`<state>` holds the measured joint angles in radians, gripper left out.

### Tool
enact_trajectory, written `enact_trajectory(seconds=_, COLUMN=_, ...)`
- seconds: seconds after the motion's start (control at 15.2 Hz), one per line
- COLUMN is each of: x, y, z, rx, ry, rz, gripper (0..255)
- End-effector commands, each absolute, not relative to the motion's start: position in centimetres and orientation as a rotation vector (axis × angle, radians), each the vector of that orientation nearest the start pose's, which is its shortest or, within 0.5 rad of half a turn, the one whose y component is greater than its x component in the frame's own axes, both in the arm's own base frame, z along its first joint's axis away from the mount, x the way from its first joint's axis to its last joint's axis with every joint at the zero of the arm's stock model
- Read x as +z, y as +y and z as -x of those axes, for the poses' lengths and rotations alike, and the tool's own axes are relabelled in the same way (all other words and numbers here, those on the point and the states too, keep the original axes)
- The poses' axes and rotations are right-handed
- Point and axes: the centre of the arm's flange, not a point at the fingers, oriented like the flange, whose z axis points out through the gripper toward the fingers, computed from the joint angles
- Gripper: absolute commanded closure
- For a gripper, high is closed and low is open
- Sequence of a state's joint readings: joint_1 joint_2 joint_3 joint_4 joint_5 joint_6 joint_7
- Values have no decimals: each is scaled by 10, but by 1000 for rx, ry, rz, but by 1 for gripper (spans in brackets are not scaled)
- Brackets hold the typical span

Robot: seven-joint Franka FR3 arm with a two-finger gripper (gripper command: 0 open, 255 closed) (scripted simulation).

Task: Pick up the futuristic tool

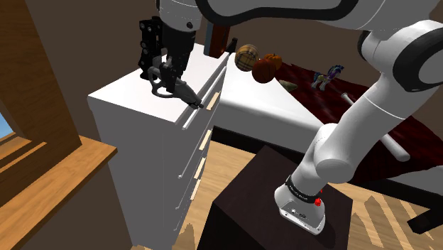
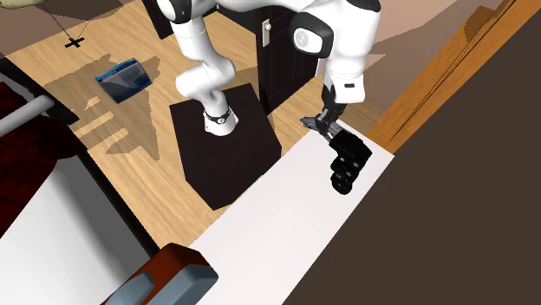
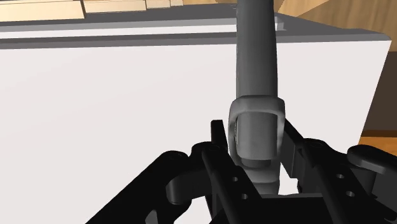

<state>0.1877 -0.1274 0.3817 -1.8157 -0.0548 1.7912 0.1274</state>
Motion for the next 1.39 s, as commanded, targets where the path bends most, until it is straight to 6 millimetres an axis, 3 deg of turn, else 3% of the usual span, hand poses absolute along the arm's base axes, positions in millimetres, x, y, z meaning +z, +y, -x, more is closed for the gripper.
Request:
enact_trajectory(seconds=0.0, x=591, y=292, z=-447, rx=-195, ry=-714, rz=3119, gripper=255)
enact_trajectory(seconds=0.26, x=591, y=292, z=-447, rx=-195, ry=-714, rz=3119, gripper=255)
enact_trajectory(seconds=1.32, x=671, y=292, z=-447, rx=-195, ry=-714, rz=3119, gripper=255)
